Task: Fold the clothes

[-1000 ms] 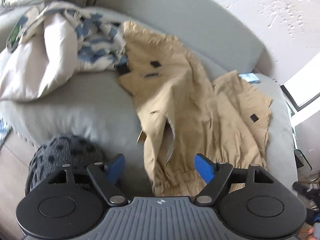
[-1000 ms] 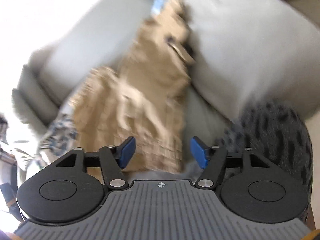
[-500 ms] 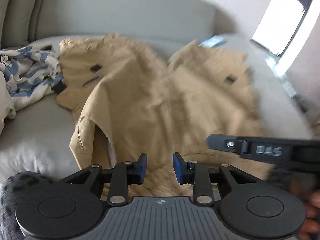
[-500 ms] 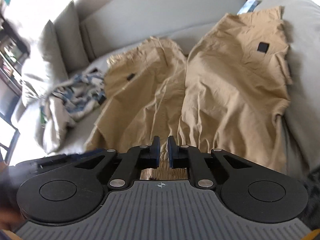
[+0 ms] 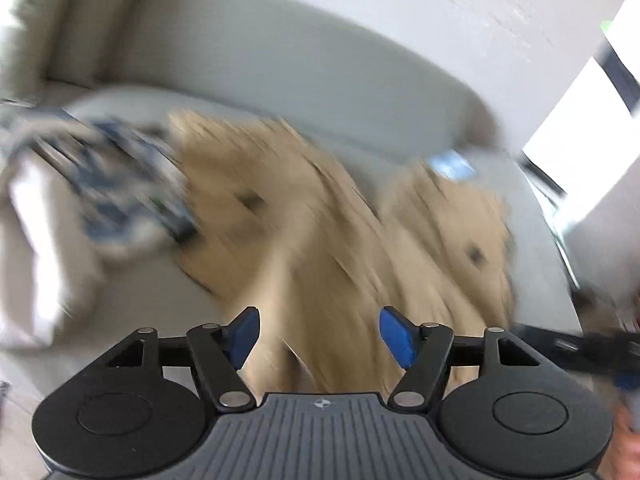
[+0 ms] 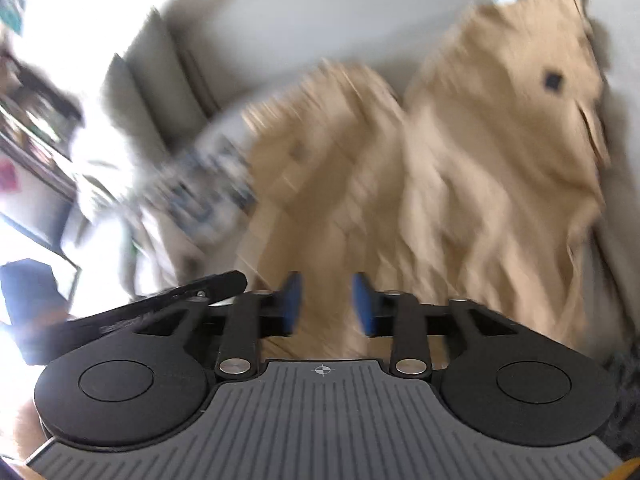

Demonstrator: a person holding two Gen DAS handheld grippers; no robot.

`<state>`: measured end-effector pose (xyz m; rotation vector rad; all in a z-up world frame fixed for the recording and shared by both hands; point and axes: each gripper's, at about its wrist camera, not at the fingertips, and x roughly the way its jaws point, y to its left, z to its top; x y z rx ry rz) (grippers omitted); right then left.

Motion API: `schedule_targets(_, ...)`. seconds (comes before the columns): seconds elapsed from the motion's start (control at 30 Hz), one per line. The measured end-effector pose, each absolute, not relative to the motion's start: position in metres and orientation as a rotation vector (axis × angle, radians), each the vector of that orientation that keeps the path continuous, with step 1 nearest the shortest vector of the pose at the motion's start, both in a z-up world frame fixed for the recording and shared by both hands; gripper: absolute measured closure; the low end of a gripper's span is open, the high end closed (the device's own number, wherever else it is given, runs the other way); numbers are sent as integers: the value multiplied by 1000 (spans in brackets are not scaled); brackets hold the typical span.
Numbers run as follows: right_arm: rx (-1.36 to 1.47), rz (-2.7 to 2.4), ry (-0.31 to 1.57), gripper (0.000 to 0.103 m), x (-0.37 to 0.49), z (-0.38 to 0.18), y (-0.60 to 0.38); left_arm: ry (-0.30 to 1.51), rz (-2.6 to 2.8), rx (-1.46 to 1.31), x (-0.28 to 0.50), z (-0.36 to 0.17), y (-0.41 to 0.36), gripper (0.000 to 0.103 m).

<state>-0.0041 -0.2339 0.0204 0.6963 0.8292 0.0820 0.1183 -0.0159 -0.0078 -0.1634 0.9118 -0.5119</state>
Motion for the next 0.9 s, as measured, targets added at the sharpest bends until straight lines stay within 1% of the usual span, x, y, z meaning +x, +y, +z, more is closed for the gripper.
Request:
schedule_targets(0.1,818,142,742,58,3,46,-233,966,-403,-277,156,14,9,38)
schedule_targets(0.13,834,164,721,56,5,52,-231,971,-410,-308,166,19,15,36)
schedule_targets(0.17,830,181,701,54,9,60,-230,974,-419,-326,174,24,18,33)
schedule_targets(0.2,804,181,687,50,14,67,-230,974,-423,-331,181,28,18,32)
schedule_targets(0.27,724,167,665,48,28,81,-229,965,-424,-322,199,32,16,30)
schedule_targets(0.3,677,153,658,46,40,86,-229,949,-410,-299,212,29,11,30)
schedule_targets(0.33,635,145,667,40,56,86,-230,933,-396,-275,225,25,6,28)
schedule_targets(0.4,552,134,696,37,91,82,-231,917,-354,-240,254,13,-3,28)
schedule_targets(0.5,512,119,778,37,155,51,-241,920,-255,-284,312,-26,-8,33)
schedule_targets(0.57,504,124,812,37,200,22,-252,910,-213,-280,352,-50,-13,40)
schedule_targets(0.6,490,120,823,39,221,9,-256,907,-199,-278,368,-59,-16,41)
schedule_targets(0.73,437,97,809,40,297,-38,-272,914,-186,-246,424,-89,-33,40)
schedule_targets(0.83,397,94,813,41,349,-71,-282,947,-163,-153,454,-107,-45,37)
schedule_targets(0.9,372,91,832,41,382,-92,-285,968,-140,-116,471,-120,-48,37)
